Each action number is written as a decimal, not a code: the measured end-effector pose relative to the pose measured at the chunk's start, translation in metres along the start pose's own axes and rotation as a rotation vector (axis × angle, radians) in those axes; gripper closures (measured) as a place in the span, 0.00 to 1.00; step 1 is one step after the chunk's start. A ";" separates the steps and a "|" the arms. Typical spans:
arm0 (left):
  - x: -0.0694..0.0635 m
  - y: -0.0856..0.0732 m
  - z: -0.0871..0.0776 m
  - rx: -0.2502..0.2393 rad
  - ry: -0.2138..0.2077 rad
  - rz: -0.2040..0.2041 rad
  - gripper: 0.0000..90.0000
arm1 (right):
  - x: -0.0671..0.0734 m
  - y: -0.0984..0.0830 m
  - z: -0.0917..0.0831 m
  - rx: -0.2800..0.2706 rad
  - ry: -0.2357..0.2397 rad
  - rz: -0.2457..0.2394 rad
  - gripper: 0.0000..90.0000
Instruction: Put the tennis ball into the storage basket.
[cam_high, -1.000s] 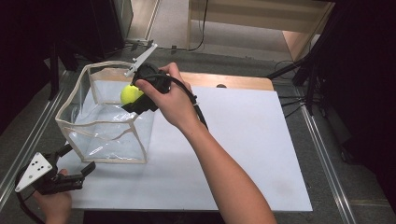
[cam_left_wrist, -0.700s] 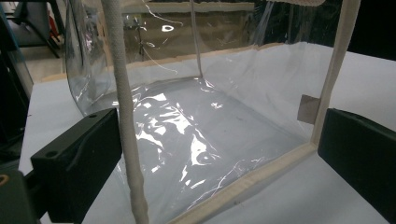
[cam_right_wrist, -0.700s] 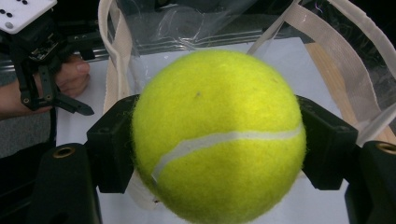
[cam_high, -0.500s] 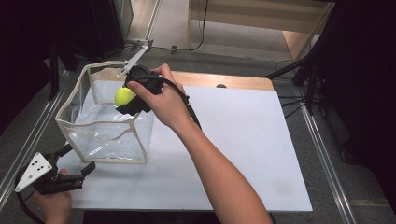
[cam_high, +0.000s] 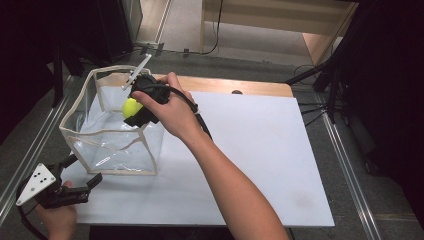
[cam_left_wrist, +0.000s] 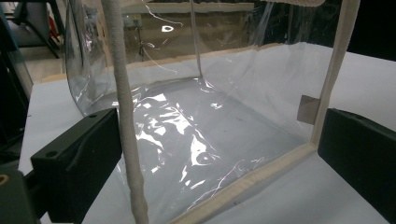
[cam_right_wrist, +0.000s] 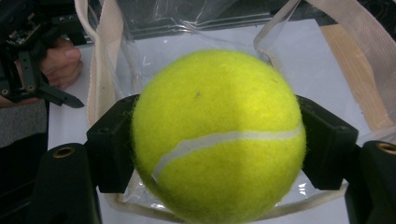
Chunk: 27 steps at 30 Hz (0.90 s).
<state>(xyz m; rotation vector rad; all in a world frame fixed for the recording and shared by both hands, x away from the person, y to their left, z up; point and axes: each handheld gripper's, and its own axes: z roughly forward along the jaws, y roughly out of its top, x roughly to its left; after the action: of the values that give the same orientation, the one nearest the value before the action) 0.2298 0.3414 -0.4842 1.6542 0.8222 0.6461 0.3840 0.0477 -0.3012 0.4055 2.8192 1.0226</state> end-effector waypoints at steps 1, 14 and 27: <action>0.000 0.000 0.000 0.000 0.000 0.000 0.00 | 0.001 0.000 0.000 0.017 -0.010 0.005 0.26; 0.000 0.000 0.000 0.001 0.000 0.000 0.00 | 0.000 -0.002 0.005 0.061 0.021 0.001 0.25; 0.000 0.000 0.000 0.004 0.000 0.001 0.00 | 0.002 -0.008 -0.017 0.010 0.005 0.007 0.11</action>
<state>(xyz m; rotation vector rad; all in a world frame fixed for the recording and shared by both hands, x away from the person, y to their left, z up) 0.2301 0.3411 -0.4841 1.6585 0.8235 0.6460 0.3774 0.0315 -0.2931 0.4149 2.8300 1.0133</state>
